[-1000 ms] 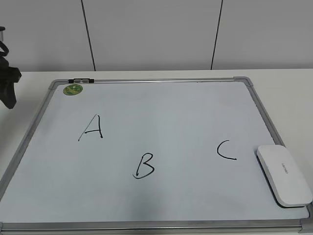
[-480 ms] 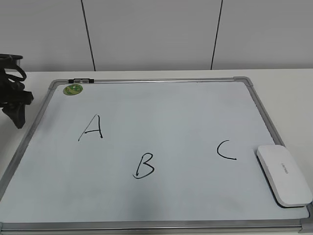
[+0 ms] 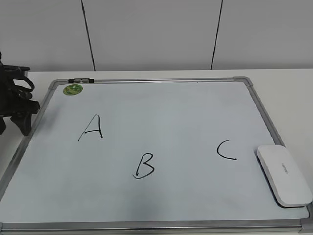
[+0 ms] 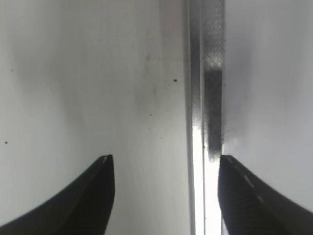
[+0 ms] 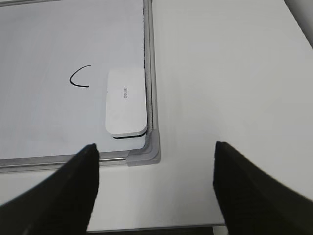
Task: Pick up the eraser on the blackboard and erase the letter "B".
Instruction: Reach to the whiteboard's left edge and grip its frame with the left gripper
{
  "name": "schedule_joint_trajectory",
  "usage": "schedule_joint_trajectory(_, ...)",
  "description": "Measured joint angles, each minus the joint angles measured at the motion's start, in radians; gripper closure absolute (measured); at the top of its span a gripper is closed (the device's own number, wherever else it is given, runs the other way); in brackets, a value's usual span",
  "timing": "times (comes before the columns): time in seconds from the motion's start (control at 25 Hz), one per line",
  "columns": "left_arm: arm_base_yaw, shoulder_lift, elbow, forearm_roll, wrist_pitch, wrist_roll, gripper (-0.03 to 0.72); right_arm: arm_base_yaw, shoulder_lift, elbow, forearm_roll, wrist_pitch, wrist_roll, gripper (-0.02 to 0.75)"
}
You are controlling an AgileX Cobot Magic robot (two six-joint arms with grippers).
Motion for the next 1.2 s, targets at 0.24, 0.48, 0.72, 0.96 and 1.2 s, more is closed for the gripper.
schedule_joint_trajectory(0.24,0.0,0.043,-0.011,0.002,-0.006,0.0,0.207,0.0,0.0,0.0,0.0,0.0,0.0,0.202)
schedule_joint_trajectory(0.48,0.0,0.054,-0.026,0.002,-0.004,0.0,0.223,0.0,0.0,0.0,0.0,0.0,0.0,0.202)
schedule_joint_trajectory(0.72,0.0,0.056,-0.027,-0.012,-0.004,0.0,0.468,0.0,0.0,0.0,0.0,0.0,0.0,0.202)
schedule_joint_trajectory(0.96,-0.002,0.059,-0.027,-0.027,-0.004,0.0,0.616,0.0,0.0,0.0,0.0,0.0,0.0,0.202)
schedule_joint_trajectory(1.2,-0.002,0.063,-0.031,-0.04,-0.004,0.0,0.631,0.0,0.0,0.0,0.0,0.0,0.0,0.202)
